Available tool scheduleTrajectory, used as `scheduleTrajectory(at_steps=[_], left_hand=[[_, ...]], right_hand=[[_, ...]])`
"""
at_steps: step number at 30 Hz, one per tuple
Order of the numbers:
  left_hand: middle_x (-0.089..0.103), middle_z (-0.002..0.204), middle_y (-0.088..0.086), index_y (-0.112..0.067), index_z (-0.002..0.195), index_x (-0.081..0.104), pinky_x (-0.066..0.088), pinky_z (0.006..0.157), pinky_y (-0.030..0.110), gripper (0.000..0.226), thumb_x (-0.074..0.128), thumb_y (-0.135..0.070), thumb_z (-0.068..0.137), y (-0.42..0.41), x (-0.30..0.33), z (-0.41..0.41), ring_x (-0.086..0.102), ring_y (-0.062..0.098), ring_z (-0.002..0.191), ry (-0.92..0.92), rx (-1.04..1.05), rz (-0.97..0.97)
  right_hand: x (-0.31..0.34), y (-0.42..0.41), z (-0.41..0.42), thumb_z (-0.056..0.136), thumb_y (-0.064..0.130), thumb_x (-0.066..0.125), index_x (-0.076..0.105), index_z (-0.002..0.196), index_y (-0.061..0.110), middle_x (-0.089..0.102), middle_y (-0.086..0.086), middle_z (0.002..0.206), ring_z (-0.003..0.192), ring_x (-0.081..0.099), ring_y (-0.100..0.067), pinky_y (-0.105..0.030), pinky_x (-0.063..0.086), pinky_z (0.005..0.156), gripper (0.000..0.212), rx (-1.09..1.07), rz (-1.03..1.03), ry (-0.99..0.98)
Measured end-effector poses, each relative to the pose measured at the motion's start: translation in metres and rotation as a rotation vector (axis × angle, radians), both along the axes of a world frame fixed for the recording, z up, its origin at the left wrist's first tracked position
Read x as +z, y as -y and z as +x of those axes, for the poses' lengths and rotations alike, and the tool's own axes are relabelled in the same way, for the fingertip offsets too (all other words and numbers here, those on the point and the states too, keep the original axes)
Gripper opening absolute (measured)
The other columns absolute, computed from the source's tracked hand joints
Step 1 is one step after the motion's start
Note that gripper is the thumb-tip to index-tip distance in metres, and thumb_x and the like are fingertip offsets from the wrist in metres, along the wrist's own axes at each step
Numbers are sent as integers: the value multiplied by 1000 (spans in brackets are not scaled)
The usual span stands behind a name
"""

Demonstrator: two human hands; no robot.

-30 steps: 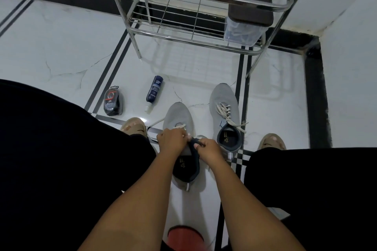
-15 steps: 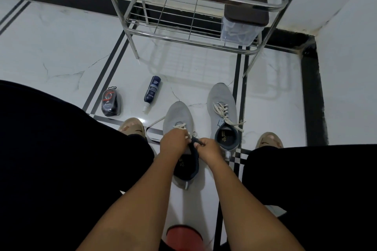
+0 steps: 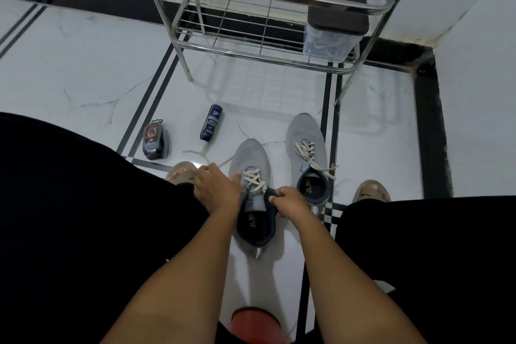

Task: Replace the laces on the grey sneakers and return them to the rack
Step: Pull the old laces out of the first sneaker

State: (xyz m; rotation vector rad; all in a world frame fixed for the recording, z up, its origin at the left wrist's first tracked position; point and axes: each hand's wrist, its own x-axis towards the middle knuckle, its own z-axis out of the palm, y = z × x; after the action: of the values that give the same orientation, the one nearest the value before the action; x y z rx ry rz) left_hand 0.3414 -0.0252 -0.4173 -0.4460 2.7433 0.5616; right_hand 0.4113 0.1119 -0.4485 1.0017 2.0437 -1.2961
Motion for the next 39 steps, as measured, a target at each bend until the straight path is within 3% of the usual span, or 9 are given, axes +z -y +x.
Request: scheduleTrajectory(at_steps=[3, 10, 14, 20, 25, 29, 32, 36, 39], left_hand=[[62, 106, 7, -16, 103, 62, 43, 77, 35, 40, 61, -51, 84, -3, -7, 21, 58, 27, 102, 97, -306, -26], [69, 104, 13, -11, 100, 70, 45, 81, 29, 21, 57, -27, 95, 11, -19, 13, 62, 29, 99, 297, -59, 331], [68, 106, 15, -9, 103, 69, 44, 81, 29, 24, 52, -25, 97, 9, -20, 13, 62, 30, 100, 306, -64, 322], [67, 111, 13, -11, 103, 71, 45, 83, 30, 27, 52, -29, 97, 12, -22, 15, 61, 31, 105, 314, 13, 248], [68, 107, 11, -12, 98, 69, 45, 81, 31, 24, 52, -29, 96, 6, -22, 14, 61, 30, 101, 305, -33, 282], [68, 108, 11, -13, 99, 69, 45, 81, 30, 23, 52, -29, 96, 6, -20, 14, 61, 29, 101, 305, -40, 293], [67, 110, 12, -12, 102, 68, 46, 84, 32, 24, 52, -28, 96, 6, -20, 14, 61, 31, 103, 308, -37, 290], [67, 110, 11, -14, 100, 68, 45, 83, 31, 23, 51, -30, 97, 5, -21, 14, 60, 31, 102, 319, -16, 300], [67, 109, 10, -16, 97, 66, 42, 79, 30, 21, 51, -30, 97, 4, -21, 15, 60, 30, 102, 318, -17, 301]], right_hand=[[15, -2, -5, 87, 11, 60, 55, 76, 17, 57, -7, 84, 82, 57, -24, -45, 56, 81, 14, -34, -31, 13], [27, 17, -9, 87, 11, 53, 42, 131, 29, 42, -7, 126, 107, 52, -32, -41, 48, 85, 48, 476, 392, -165], [13, 31, -11, 89, 22, 57, 63, 112, 20, 26, -5, 151, 125, 40, -30, -38, 39, 101, 23, 672, 441, -203], [33, -5, -23, 93, 27, 52, 57, 80, 7, 63, -9, 78, 68, 61, -20, -34, 53, 69, 25, -745, -42, -242], [22, 7, -29, 89, 28, 60, 67, 105, 24, 48, -1, 125, 108, 52, -23, -32, 45, 86, 18, 275, 447, -328], [9, 34, -13, 91, 32, 58, 72, 104, 29, 39, 6, 145, 135, 30, -21, -40, 20, 111, 19, 652, 596, -253], [19, 27, -20, 93, 18, 52, 69, 90, 13, 58, -2, 117, 108, 54, -25, -33, 41, 92, 18, 104, 343, -222], [53, -6, -43, 97, 8, 41, 52, 80, 5, 61, -10, 81, 66, 57, -20, -28, 47, 67, 20, -1059, -582, -285], [58, -8, -45, 96, 19, 51, 63, 96, 11, 60, 0, 79, 65, 53, -15, -28, 43, 63, 14, -513, -145, -332]])
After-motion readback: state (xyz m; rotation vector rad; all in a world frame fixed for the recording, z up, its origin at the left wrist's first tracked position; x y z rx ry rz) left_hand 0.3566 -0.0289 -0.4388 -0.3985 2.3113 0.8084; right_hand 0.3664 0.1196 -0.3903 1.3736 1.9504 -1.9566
